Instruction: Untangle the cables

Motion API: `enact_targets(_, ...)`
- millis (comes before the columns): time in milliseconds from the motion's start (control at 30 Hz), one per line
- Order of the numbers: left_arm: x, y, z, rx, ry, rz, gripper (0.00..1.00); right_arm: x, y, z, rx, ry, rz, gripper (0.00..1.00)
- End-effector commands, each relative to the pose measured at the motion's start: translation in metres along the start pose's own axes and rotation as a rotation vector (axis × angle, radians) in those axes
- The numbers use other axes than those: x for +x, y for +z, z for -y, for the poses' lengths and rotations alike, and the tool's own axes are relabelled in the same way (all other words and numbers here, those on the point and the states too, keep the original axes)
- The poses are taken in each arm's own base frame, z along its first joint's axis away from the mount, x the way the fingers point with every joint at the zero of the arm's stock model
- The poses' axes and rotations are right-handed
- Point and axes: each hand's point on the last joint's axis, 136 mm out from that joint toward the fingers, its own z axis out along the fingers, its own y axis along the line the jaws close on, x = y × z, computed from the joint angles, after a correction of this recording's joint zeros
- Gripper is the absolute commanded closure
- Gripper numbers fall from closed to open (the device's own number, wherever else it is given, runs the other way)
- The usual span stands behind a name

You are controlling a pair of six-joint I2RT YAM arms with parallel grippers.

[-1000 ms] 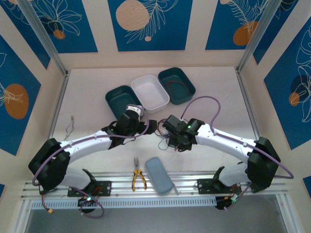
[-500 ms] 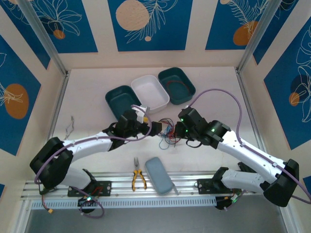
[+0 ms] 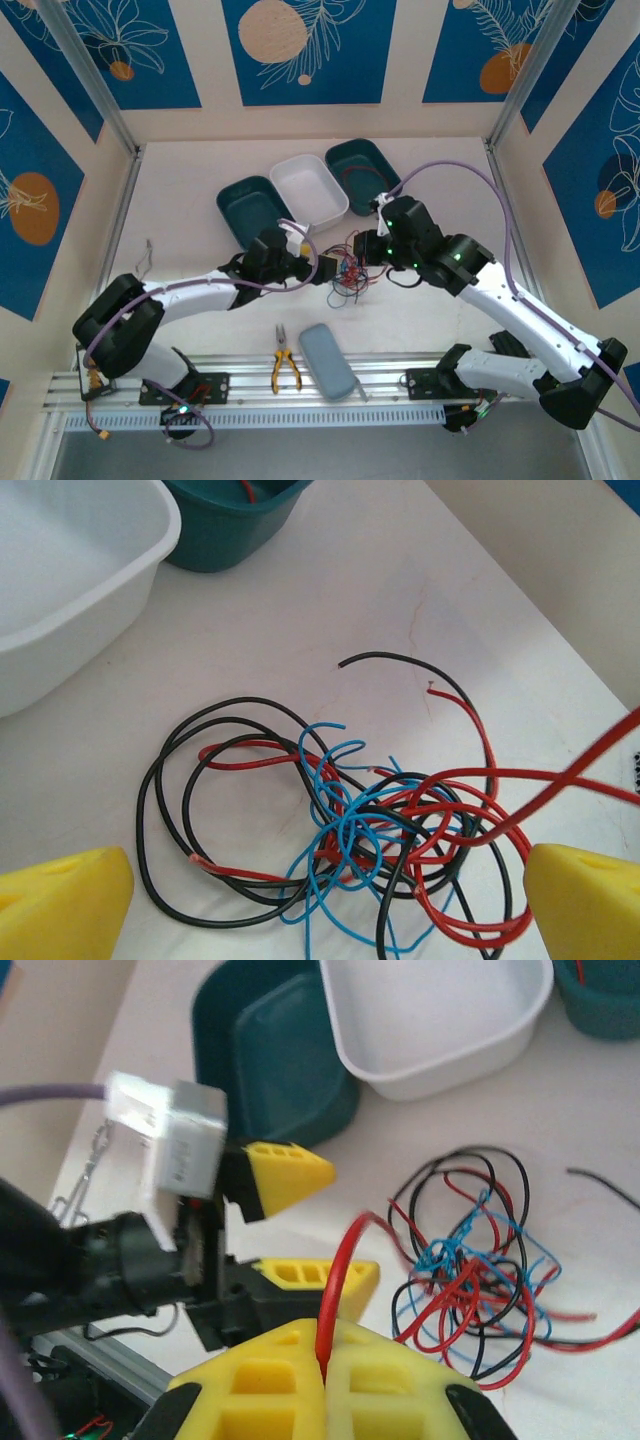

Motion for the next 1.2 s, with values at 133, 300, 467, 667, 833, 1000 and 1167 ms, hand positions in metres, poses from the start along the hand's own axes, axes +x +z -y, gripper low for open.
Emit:
enact_targets(133, -0.008, 0.001, 0.007, 0.009, 0.049, 0.028, 0.0, -0.038, -0.032, -0.018, -0.032, -0.093, 0.128, 1.0)
enact_targets(300, -0.007, 0.001, 0.006, 0.008, 0.048, 0.031, 0.0, -0.058, -0.048, -0.024, -0.03, -0.113, 0.198, 1.0)
enact_targets(467, -0.007, -0.001, 0.005, 0.004, 0.053, 0.041, 0.0, -0.078, -0.068, -0.031, -0.022, -0.153, 0.26, 1.0)
enact_targets(667, -0.011, -0.002, 0.011, 0.028, 0.073, 0.06, 0.0, -0.092, -0.085, -0.038, 0.004, -0.209, 0.263, 1.0)
enact_targets(833, -0.023, -0.007, 0.026, 0.088, 0.107, 0.112, 0.0, -0.094, -0.077, -0.035, 0.053, -0.212, 0.207, 1.0)
enact_targets(1000, -0.036, -0.015, 0.037, 0.108, 0.123, 0.199, 0.0, -0.092, -0.061, -0.036, 0.053, -0.204, 0.174, 1.0)
enact_targets(1167, -0.029, 0.001, 0.05, 0.132, 0.171, 0.163, 0.09, -0.098, -0.059, -0.043, 0.029, -0.198, 0.193, 1.0)
